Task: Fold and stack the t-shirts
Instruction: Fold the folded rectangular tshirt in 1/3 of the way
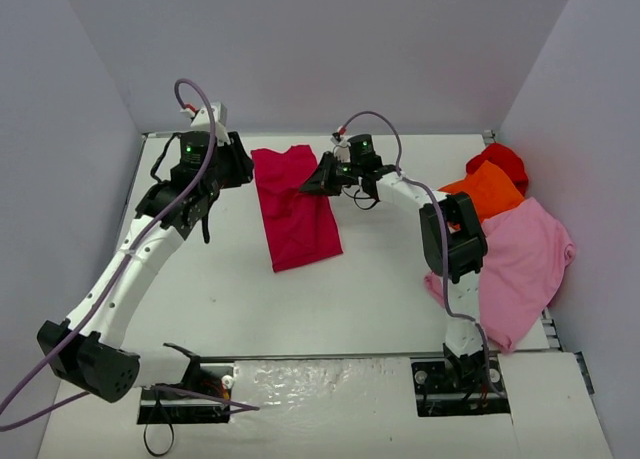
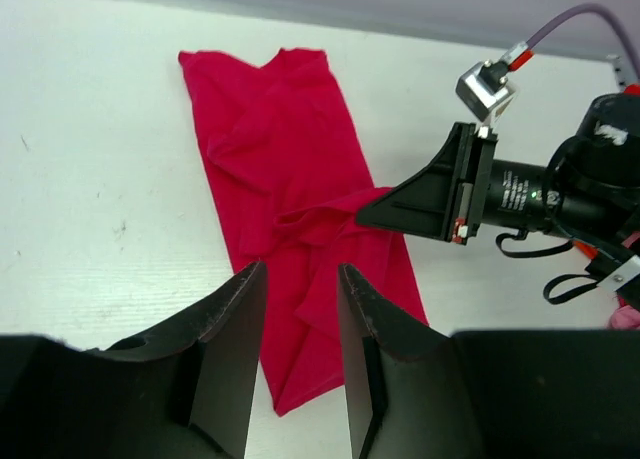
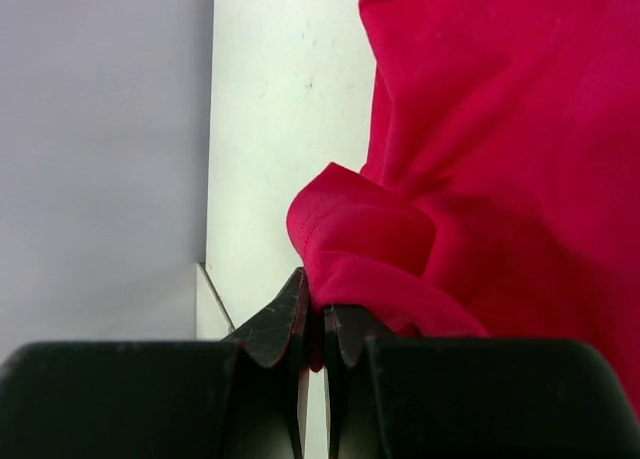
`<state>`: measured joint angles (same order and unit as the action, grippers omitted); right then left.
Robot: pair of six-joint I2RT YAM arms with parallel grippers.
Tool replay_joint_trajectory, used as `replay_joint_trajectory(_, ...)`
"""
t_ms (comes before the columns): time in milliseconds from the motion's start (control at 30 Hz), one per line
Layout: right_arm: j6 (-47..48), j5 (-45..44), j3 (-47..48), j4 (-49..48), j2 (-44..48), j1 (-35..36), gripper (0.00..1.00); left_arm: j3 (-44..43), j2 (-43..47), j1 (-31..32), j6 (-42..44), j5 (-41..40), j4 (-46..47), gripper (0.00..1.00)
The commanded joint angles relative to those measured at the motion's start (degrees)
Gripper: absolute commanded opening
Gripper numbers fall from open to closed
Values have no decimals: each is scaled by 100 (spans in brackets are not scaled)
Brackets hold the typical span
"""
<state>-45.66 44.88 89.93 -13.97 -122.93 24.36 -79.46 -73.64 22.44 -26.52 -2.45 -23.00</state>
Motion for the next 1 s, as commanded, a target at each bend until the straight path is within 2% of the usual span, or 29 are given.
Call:
replay_joint_trajectory(0, -338, 264, 321, -746, -65, -27, 0, 208, -100, -11, 105, -44, -246, 31)
replay_joint_trajectory(200, -483, 117, 657, -1087, -573, -19, 6, 561, -108, -20, -14, 188, -159, 31)
replay_joint_trajectory(267, -474, 12, 814, -1209, -775, 5, 45, 890, -83, -17, -119, 301, -9, 30)
replay_joint_trajectory(300, -454, -71, 840, -1246, -776, 16, 61, 980, -73, -12, -166, 389, 38, 30)
replay_joint_trajectory(367, -301, -314, 805, -1181, -645, 25, 76, 1126, -72, -11, -218, 466, 86, 30)
replay_joint_trajectory(433, -47, -644, 691, -1060, -400, 38, 82, 1248, -67, -19, -246, 496, 118, 30)
replay_joint_trajectory(500, 405, -1190, 502, -639, 107, 63, 84, 1408, -30, -11, -287, 533, 158, 30)
replay_joint_trajectory(600, 921, -1842, 380, 37, 752, 145, 82, 1544, 49, -11, -335, 584, 156, 30)
replay_joint_trajectory(633, 1097, -1999, 354, 368, 890, 228, 80, 1584, 102, -11, -329, 602, 155, 30)
replay_joint_trajectory(700, 1314, -2194, 332, 919, 1131, 423, 69, 1600, 165, -11, -316, 599, 76, 30)
replay_joint_trajectory(767, 1499, -2387, 433, 1383, 1222, 632, 61, 1588, 209, -20, -280, 547, 9, 30)
replay_joint_trajectory(967, 2451, -3752, 1291, 3390, 884, 1737, 61, 1548, 392, -20, -268, 384, -300, 30)
